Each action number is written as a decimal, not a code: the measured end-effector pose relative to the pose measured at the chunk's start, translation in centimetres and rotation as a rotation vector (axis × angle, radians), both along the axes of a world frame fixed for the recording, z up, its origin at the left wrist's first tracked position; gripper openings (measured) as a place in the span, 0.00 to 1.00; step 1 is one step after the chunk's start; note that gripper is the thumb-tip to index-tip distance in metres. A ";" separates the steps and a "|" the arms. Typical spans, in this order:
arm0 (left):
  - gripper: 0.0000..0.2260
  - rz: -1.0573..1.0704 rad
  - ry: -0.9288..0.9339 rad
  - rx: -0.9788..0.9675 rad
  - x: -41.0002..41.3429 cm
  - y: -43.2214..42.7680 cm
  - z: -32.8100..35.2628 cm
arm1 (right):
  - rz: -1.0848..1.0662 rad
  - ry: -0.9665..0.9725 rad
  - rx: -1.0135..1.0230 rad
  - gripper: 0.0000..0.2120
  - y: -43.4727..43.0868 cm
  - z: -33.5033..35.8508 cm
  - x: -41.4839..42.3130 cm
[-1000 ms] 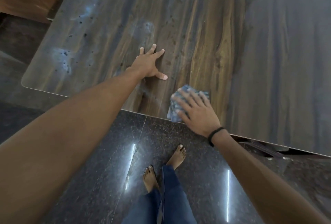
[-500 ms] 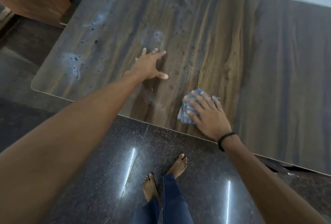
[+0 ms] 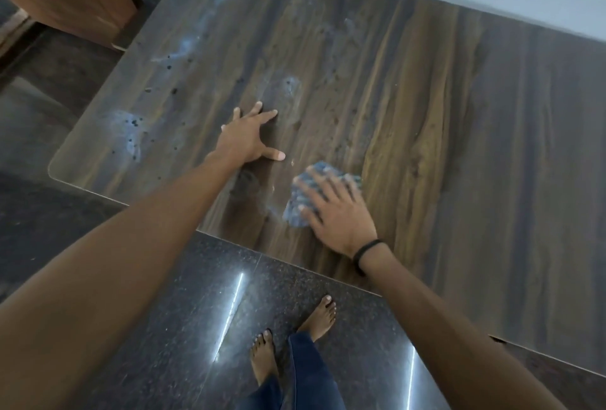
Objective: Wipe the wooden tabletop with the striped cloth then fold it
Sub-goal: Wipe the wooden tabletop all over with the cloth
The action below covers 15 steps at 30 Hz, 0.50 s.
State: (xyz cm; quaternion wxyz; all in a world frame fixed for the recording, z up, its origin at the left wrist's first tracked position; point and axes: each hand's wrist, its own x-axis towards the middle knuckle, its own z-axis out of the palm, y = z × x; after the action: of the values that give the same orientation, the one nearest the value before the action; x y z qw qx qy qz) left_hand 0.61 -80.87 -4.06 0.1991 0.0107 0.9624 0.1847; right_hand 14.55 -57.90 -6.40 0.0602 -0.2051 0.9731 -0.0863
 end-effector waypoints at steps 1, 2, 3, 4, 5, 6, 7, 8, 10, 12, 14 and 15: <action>0.50 -0.003 0.003 -0.012 0.1 0.0 0.0 | 0.136 0.015 0.003 0.26 0.3 -0.1 0.7; 0.50 -0.004 0.003 -0.022 0.1 0.0 0.0 | 0.243 0.019 -0.003 0.26 1.5 -0.1 1.2; 0.50 -0.003 0.001 -0.025 0.1 0.0 0.1 | 0.309 0.011 -0.005 0.25 2.8 -0.1 1.1; 0.50 0.000 -0.001 -0.023 0.1 0.0 0.1 | 0.321 0.023 0.006 0.25 4.2 -0.3 0.4; 0.50 0.004 -0.005 -0.018 0.0 0.0 0.1 | 0.276 0.031 0.024 0.26 5.3 -0.5 -0.8; 0.50 0.009 -0.009 -0.013 0.0 0.0 0.1 | 0.177 0.038 0.035 0.26 6.0 -0.7 -2.3; 0.50 0.016 -0.011 -0.008 -0.1 0.0 0.1 | 0.040 0.037 0.035 0.27 6.2 -0.6 -4.0; 0.50 0.021 -0.009 -0.004 -0.1 -0.1 0.1 | -0.094 0.034 0.017 0.27 5.7 -0.4 -5.4; 0.50 0.023 0.000 -0.003 0.0 -0.1 0.1 | -0.201 0.004 -0.032 0.28 3.1 0.0 -6.3; 0.50 0.020 0.005 -0.007 0.2 0.0 0.1 | 0.020 0.012 -0.018 0.27 1.2 -0.2 -4.7; 0.50 0.019 -0.004 -0.012 0.3 0.1 0.4 | 0.266 0.017 -0.001 0.26 2.6 -0.2 -3.1; 0.50 0.020 -0.011 -0.010 0.2 0.1 0.4 | 0.297 0.020 0.002 0.26 3.9 -0.3 -3.2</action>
State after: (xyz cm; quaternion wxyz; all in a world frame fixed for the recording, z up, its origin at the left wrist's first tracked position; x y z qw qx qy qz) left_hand 0.84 -80.75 -3.63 0.2024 -0.0009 0.9623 0.1818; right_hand 11.34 -54.02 -6.73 0.0628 -0.3475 0.9327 -0.0735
